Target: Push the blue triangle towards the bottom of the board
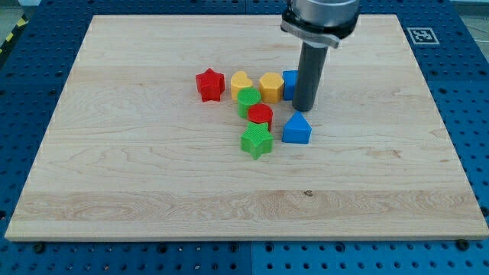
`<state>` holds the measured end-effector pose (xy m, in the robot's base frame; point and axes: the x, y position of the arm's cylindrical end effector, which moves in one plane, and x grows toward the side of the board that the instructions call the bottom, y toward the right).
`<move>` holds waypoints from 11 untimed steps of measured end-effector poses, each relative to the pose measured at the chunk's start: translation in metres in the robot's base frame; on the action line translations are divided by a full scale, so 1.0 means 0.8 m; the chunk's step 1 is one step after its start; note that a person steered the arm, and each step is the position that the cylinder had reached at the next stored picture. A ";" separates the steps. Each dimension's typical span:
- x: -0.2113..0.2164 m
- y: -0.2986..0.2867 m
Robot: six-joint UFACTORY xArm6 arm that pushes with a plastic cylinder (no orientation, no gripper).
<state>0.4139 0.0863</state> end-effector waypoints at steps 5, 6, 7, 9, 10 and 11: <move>0.045 -0.019; 0.051 -0.019; 0.060 -0.019; 0.071 -0.017; 0.083 -0.017; 0.090 -0.017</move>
